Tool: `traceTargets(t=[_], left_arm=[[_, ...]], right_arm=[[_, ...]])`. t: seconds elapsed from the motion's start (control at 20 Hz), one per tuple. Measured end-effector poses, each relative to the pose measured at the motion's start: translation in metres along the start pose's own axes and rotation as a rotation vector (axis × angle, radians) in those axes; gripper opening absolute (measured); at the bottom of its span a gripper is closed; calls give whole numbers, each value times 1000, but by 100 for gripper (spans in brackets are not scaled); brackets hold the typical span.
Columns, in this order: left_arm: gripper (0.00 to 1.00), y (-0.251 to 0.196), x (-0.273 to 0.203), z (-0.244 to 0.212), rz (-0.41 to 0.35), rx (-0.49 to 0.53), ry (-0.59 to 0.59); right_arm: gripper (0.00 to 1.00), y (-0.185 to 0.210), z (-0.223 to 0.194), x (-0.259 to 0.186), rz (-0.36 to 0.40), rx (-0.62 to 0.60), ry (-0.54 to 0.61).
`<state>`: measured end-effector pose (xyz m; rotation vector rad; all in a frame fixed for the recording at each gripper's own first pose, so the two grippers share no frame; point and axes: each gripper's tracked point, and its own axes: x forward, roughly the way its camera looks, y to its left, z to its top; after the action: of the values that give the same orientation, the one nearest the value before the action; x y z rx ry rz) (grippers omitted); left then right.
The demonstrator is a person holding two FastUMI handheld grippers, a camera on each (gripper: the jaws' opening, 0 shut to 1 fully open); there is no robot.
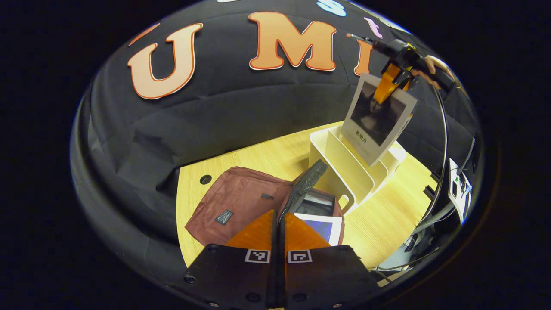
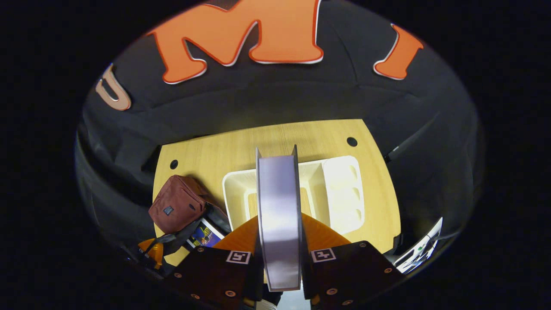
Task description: Open the schoolbag, grab two books from the bookshelf and put them into the schoolbag.
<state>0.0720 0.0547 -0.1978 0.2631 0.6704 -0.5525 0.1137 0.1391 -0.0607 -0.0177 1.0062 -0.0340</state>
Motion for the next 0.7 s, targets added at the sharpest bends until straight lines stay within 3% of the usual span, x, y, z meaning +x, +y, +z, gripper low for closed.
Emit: traceTargets(t=[0.2, 0.35, 0.5, 0.7], left_arm=[[1, 5, 0, -1, 0, 10, -5], [1, 11, 2, -2, 1, 0, -5], [1, 12, 3, 0, -3, 6, -2], [1, 13, 1, 3, -1, 3, -2]], right_arm=[[36, 13, -34, -63, 61, -65, -60], [36, 27, -76, -87, 126, -75, -80], [36, 51, -124, -85, 246, 6, -56], [36, 80, -177, -49, 404, 159, -3]])
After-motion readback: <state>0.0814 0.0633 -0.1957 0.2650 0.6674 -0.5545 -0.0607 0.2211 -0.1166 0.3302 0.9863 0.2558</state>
